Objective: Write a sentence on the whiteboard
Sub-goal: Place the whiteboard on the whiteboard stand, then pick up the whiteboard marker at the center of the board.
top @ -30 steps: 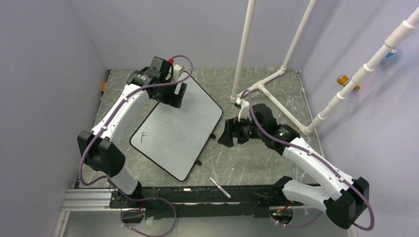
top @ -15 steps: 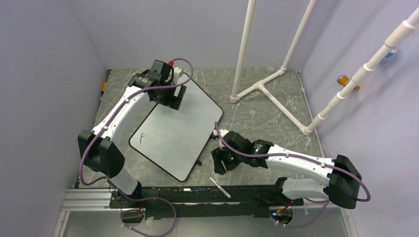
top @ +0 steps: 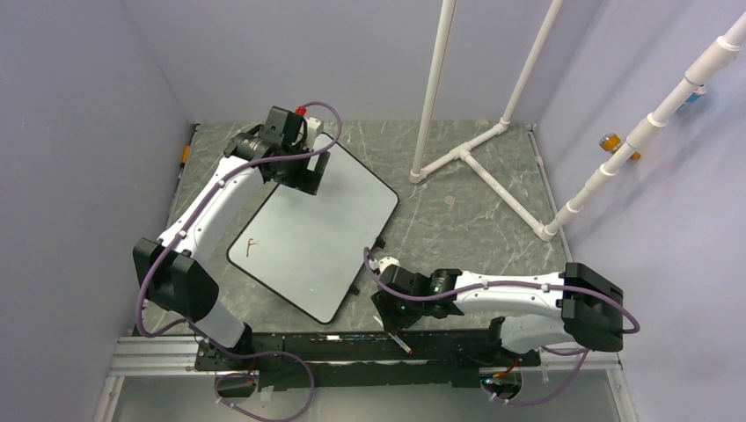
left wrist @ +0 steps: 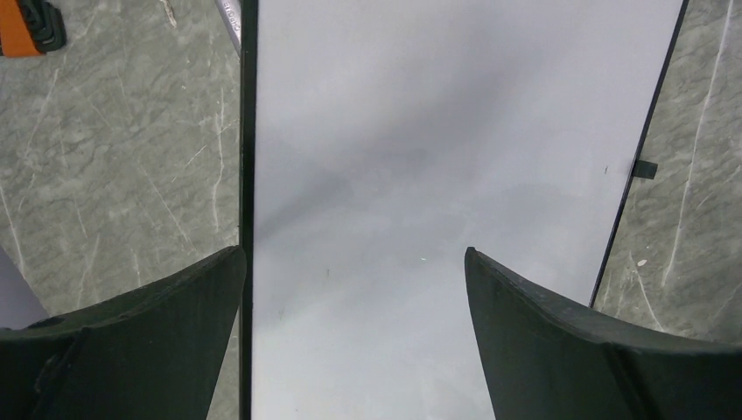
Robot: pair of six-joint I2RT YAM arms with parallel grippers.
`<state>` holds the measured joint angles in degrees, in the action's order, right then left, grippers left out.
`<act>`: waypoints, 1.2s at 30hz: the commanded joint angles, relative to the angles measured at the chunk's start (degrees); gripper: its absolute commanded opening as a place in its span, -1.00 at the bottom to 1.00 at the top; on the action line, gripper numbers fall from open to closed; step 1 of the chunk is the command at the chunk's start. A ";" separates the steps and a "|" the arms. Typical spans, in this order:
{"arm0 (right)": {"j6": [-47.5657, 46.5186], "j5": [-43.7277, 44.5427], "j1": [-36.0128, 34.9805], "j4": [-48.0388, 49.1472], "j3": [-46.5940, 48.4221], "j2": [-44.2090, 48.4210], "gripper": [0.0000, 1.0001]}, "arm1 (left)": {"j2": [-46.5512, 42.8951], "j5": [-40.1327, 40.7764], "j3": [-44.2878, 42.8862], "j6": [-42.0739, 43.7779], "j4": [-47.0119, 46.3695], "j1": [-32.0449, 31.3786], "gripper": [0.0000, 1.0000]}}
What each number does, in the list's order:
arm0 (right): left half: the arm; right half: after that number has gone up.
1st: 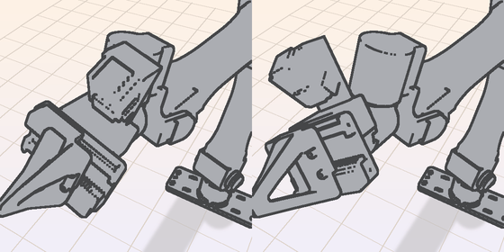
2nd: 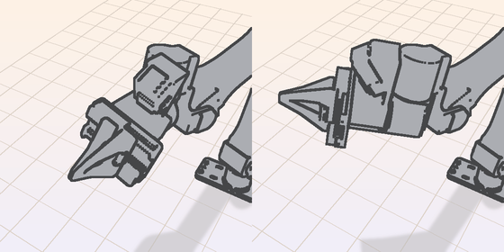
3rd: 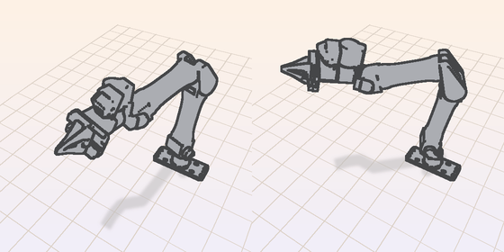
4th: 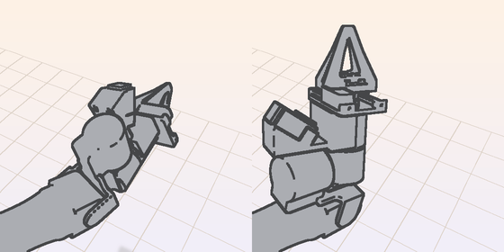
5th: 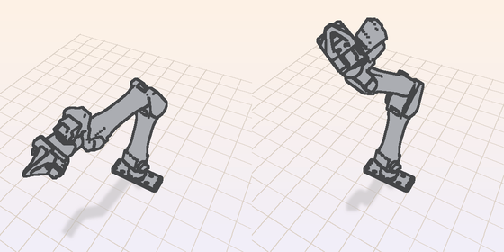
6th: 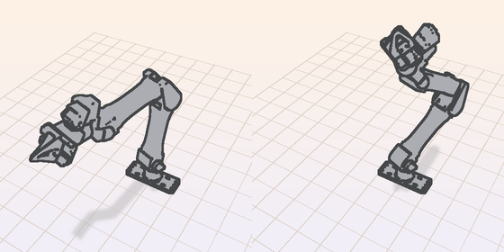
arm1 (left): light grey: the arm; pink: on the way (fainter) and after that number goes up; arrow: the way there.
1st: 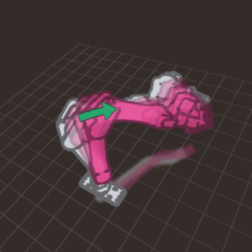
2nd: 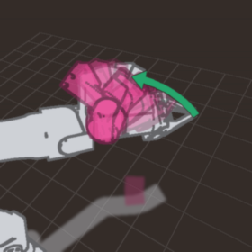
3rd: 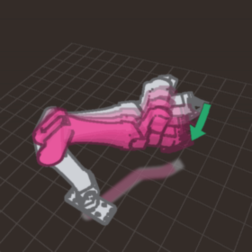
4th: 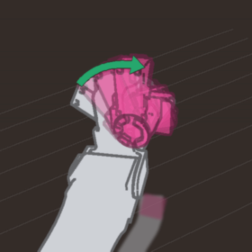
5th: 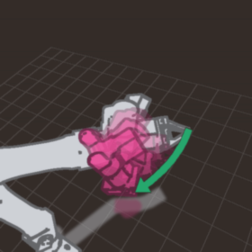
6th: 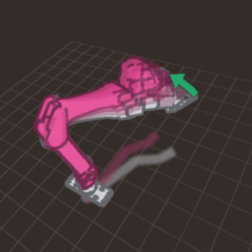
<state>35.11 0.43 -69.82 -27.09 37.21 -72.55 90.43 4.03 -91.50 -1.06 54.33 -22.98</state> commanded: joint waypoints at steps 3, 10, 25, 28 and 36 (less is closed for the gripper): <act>2.36 2.96 -2.41 2.47 0.64 -1.63 0.00 | -2.85 0.62 0.27 0.34 -1.51 -0.62 0.98; 3.28 2.44 -4.22 5.15 0.10 -3.80 -0.11 | -3.24 0.84 0.44 0.38 -1.68 -0.57 0.98; 1.52 4.09 -6.04 5.87 1.20 -8.03 -0.77 | -6.74 1.72 0.64 -0.03 -2.02 -0.62 0.98; -0.31 5.29 -6.04 4.48 3.23 -6.74 -0.92 | -9.31 0.47 0.95 0.22 -2.52 -0.65 0.97; -6.59 6.34 -4.03 3.74 9.53 1.56 -1.00 | -20.81 -7.92 6.90 0.36 -6.86 -0.65 0.94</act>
<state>32.67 4.93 -75.35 -24.05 42.35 -77.03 75.92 2.13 -87.11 -1.06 51.68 -23.33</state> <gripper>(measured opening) 0.075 0.974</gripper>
